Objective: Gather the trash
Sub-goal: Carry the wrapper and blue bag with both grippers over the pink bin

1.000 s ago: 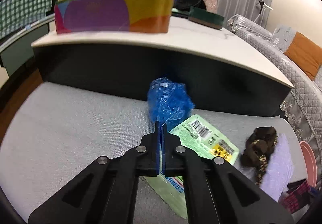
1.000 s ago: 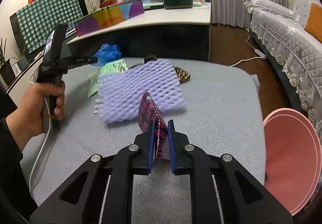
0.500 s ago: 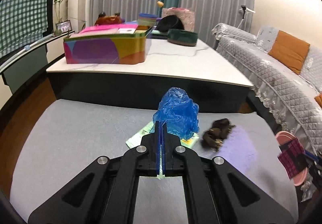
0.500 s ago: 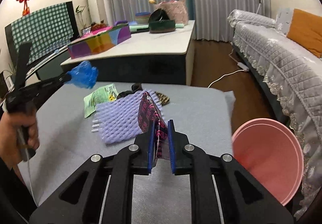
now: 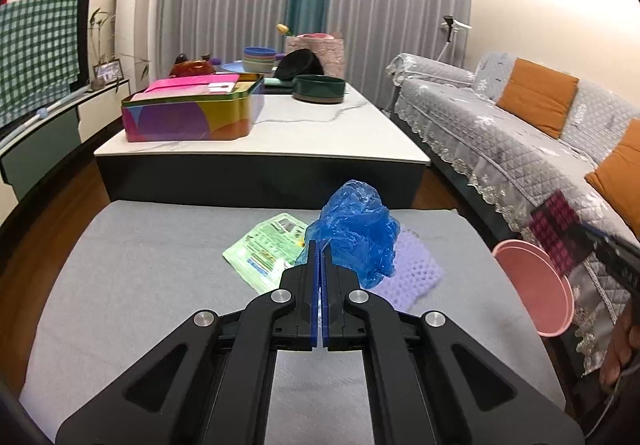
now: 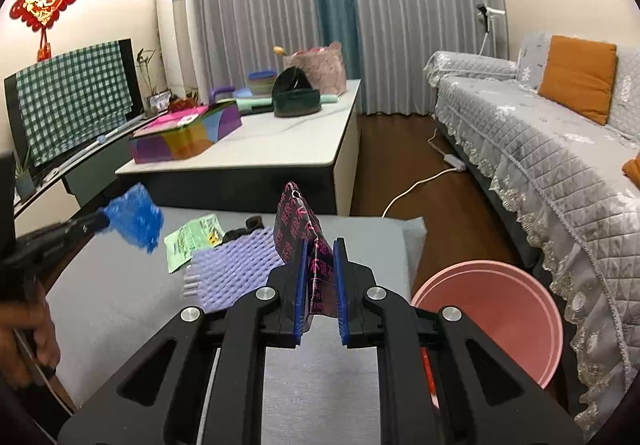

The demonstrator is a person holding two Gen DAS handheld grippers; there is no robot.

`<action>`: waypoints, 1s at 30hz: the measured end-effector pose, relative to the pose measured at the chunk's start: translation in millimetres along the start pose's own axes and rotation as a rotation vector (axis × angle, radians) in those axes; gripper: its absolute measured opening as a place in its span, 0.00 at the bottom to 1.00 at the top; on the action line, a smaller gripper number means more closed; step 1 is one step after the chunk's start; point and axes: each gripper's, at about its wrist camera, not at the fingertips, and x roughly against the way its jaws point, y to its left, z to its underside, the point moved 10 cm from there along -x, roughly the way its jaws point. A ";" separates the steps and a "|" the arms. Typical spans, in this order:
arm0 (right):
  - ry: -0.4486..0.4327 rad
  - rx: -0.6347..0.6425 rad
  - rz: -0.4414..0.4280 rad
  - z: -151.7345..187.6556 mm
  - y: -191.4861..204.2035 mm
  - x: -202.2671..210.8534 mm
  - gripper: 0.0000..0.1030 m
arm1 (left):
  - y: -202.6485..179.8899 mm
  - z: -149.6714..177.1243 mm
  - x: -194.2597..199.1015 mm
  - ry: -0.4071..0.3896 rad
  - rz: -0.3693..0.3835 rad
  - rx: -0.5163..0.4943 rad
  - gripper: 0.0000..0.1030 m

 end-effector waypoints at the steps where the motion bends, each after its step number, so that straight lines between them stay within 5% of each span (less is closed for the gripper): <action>1: -0.006 0.003 0.006 -2.2 -1.7 3.2 0.13 | -3.5 1.5 2.0 -0.001 0.005 -0.002 0.00; 15: -0.069 -0.022 0.082 -18.0 -39.4 41.2 0.13 | -57.5 14.9 11.5 0.002 0.083 -0.063 0.00; 30: -0.044 -0.065 0.144 -13.0 -73.0 36.4 0.13 | -83.9 17.6 -0.1 0.009 0.134 -0.074 0.01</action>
